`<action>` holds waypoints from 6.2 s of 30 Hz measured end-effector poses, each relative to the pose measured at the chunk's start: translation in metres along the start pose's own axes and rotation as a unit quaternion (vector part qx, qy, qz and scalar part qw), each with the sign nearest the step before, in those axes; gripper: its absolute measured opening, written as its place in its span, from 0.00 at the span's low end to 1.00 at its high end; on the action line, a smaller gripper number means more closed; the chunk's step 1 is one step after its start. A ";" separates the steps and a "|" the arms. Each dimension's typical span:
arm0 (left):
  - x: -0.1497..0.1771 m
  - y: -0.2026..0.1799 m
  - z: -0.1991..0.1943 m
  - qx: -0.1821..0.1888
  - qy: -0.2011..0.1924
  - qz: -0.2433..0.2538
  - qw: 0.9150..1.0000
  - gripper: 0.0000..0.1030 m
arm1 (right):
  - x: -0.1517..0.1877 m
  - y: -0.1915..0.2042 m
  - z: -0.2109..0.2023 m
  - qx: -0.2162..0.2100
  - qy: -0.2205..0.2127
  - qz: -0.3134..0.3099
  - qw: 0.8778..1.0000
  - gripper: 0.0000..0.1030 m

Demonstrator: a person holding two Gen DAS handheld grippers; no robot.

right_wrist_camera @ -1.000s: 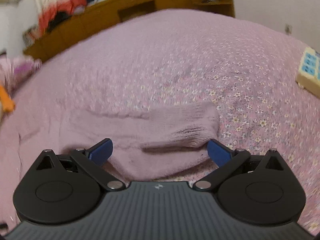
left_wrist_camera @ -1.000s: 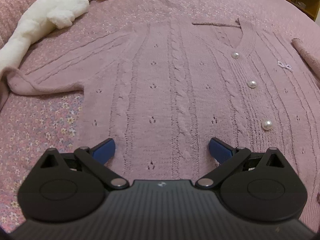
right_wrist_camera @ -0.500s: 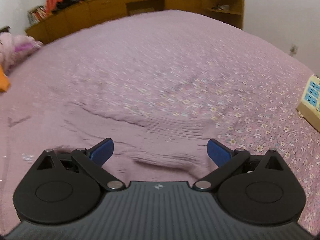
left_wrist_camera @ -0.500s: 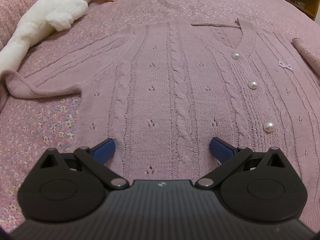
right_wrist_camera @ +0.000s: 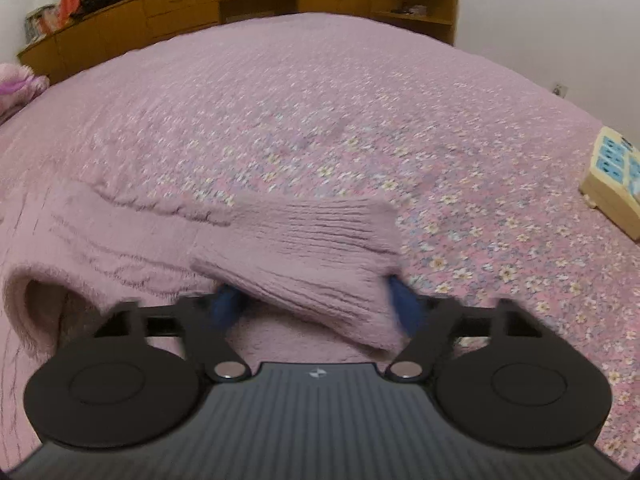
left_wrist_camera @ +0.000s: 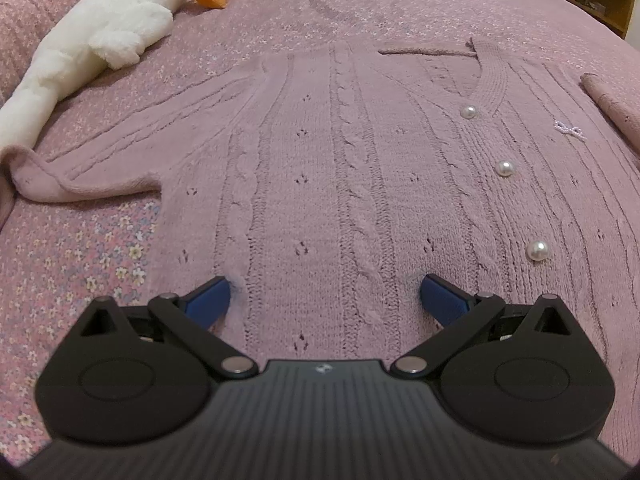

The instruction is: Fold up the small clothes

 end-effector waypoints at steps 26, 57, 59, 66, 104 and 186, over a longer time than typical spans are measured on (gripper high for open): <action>-0.018 0.014 -0.029 0.022 -0.030 -0.019 0.999 0.99 | -0.088 0.018 -0.118 -0.245 -0.002 0.199 0.949 0.22; -0.071 0.076 -0.015 -0.002 -0.067 -0.034 0.997 0.99 | 0.058 0.358 -0.162 -0.316 0.102 -0.065 0.941 0.57; -0.073 0.069 -0.007 -0.012 -0.055 -0.009 0.998 0.99 | 0.061 0.354 -0.166 -0.316 0.094 -0.077 0.941 0.59; -0.082 0.033 0.007 0.017 -0.051 0.051 0.997 0.99 | 0.045 0.314 -0.186 -0.318 0.075 -0.076 0.942 0.66; -0.088 0.024 0.023 -0.100 -0.092 0.215 0.967 0.12 | 0.066 0.173 -0.144 -0.259 0.049 0.107 0.959 0.75; -0.108 0.173 -0.006 -0.053 -0.097 -0.073 0.991 0.57 | 0.061 0.176 -0.177 -0.228 -0.006 0.048 0.972 0.80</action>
Point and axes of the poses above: each gripper's, at about its wrist camera, not at the fingertips, and z roughly the way its jaws point, y to its left, x to its underside, the point moved 7 cm from there along z, roughly the way its jaws point, and after that the axes turned 12 degrees about x, right-handed, at the moved point
